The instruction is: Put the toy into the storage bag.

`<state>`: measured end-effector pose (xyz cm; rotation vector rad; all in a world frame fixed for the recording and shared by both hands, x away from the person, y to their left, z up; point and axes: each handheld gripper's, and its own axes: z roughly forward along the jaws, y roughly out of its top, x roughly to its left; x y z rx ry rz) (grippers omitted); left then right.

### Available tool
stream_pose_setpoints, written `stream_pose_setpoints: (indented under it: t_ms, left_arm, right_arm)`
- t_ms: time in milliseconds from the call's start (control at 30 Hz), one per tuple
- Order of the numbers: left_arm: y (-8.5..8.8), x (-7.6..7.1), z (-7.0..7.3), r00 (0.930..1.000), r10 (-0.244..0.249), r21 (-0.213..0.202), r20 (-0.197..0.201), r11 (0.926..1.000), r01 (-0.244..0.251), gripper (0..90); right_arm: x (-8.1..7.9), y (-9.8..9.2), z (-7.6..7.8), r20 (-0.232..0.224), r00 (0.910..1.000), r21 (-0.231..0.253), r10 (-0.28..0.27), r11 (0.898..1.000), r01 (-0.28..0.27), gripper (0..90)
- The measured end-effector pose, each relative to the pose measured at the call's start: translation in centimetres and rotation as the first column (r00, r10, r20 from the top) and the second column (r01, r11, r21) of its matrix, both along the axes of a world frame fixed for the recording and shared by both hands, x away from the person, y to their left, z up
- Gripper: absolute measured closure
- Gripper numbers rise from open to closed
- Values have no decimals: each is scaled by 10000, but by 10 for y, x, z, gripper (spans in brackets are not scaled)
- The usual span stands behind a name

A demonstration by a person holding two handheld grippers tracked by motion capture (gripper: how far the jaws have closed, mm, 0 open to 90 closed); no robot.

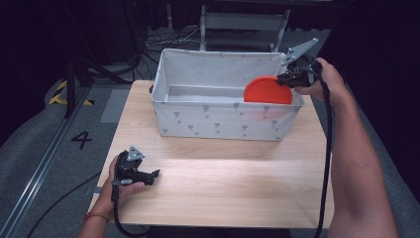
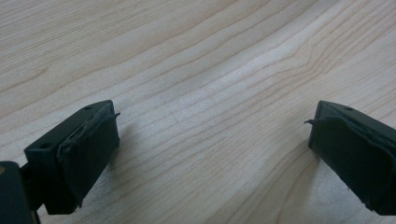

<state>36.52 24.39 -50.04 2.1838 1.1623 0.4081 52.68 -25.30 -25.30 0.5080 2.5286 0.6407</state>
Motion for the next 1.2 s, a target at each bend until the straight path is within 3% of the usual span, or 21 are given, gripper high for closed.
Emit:
stream_pose_setpoints:
  t_ms: [167,233,433,533,733,900,1067,1200]
  left_arm:
    - [0,0,0,10000,-7,-5,-18,10000,7,23]
    - [0,0,0,10000,-13,-3,-8,10000,13,23]
    - [0,0,0,10000,-8,-8,-21,10000,8,23]
    - [0,0,0,10000,-6,-8,-21,10000,6,23]
    - [0,0,0,10000,-10,-10,-14,10000,10,23]
    - [0,0,0,10000,-6,-10,-19,10000,6,23]
    - [0,0,0,10000,-20,22,-6,10000,20,25]
    - [0,-1,0,10000,-49,-47,5,10000,49,31]
  right_arm:
    - [1,5,-6,-700,9967,-209,400,9989,-416,824]
    - [1,8,-9,-927,9943,-553,524,9968,-577,823]
    - [4,16,-16,-1730,9819,-1010,774,9903,-958,817]
    - [7,18,-19,-2156,9733,-1470,791,9827,-1124,815]
    - [15,18,-23,-2556,9660,-2062,384,9741,-932,816]
    - [21,22,-31,-3015,9534,-2535,109,9630,-912,813]
    - [26,27,-38,-3160,9487,-2871,-136,9544,-819,812]
    - [26,27,-39,-3162,9486,-2723,-107,9589,-799,811]
